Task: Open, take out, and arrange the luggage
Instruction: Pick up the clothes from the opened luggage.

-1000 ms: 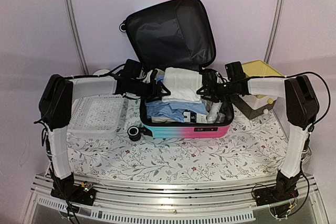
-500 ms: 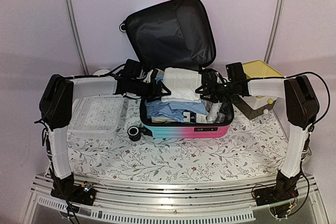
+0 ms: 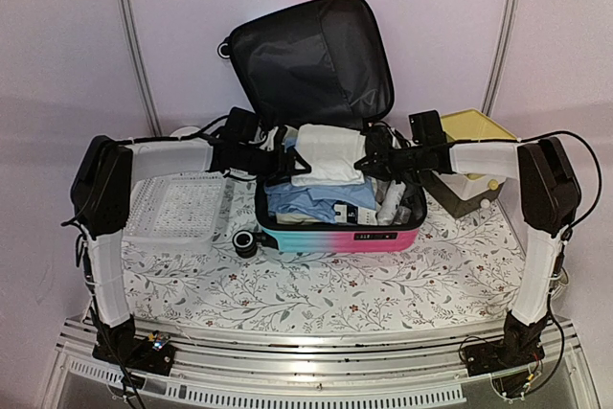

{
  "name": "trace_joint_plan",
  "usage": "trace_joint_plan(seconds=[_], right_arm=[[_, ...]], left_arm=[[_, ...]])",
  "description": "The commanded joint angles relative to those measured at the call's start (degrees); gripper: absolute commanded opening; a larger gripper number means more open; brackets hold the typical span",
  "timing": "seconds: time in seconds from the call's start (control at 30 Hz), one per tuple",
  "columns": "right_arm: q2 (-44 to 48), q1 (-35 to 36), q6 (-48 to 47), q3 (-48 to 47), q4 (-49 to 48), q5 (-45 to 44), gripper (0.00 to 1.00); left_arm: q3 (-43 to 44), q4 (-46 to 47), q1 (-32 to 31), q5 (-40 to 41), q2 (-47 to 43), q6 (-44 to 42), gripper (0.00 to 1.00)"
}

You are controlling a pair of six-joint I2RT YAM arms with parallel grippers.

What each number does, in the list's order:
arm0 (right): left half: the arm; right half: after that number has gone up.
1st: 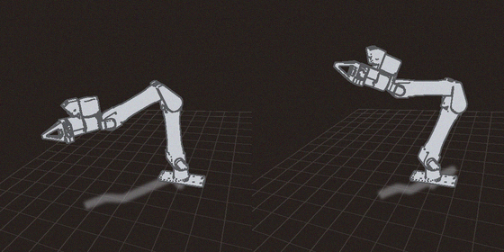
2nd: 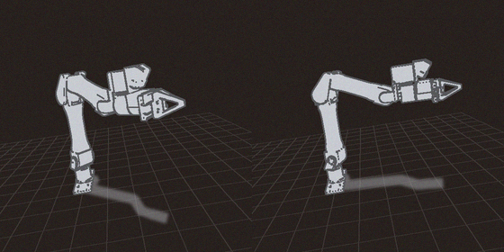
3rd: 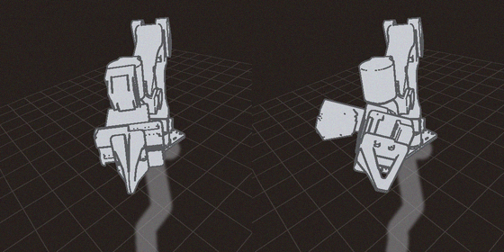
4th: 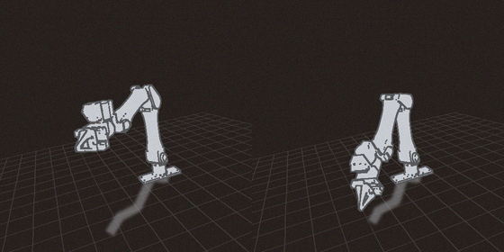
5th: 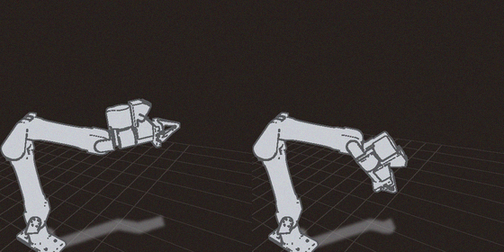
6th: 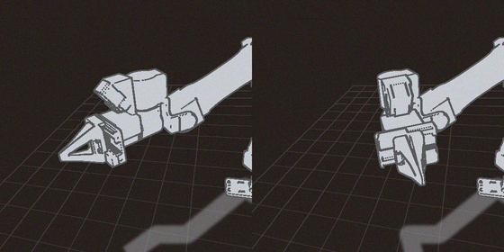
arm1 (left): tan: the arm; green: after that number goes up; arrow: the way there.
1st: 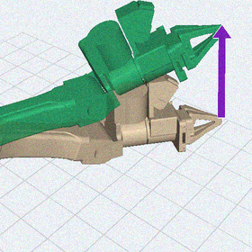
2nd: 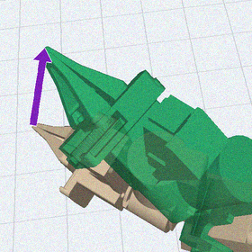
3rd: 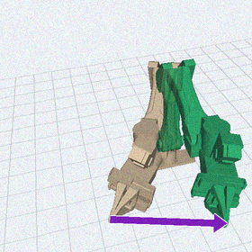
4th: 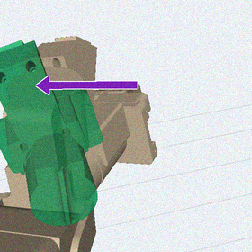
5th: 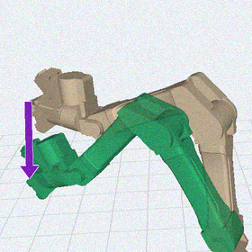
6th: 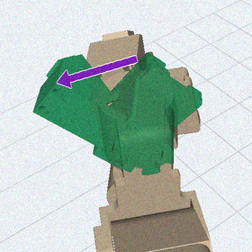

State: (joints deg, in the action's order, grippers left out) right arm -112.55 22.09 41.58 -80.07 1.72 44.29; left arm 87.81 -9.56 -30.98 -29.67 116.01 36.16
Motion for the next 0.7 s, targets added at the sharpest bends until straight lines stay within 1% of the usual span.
trace_joint_plan(seconds=[0.0,0.3,0.67], right_arm=[[1.49,0.50,-0.10,-1.98,-1.21,0.32,0.04],[4.70,0.50,-0.14,-2.54,-0.11,-0.14,0.03],[8.41,0.50,-0.86,-3.25,1.94,-0.93,0.03]], left_arm=[[-0.05,-2.29,-0.74,4.26,-6.26,-1.91,0.67],[-2.62,-4.82,-0.66,8.86,-12.58,-3.61,0.69],[-3.85,-6.14,-0.66,10.33,-15.84,-4.21,0.69]])
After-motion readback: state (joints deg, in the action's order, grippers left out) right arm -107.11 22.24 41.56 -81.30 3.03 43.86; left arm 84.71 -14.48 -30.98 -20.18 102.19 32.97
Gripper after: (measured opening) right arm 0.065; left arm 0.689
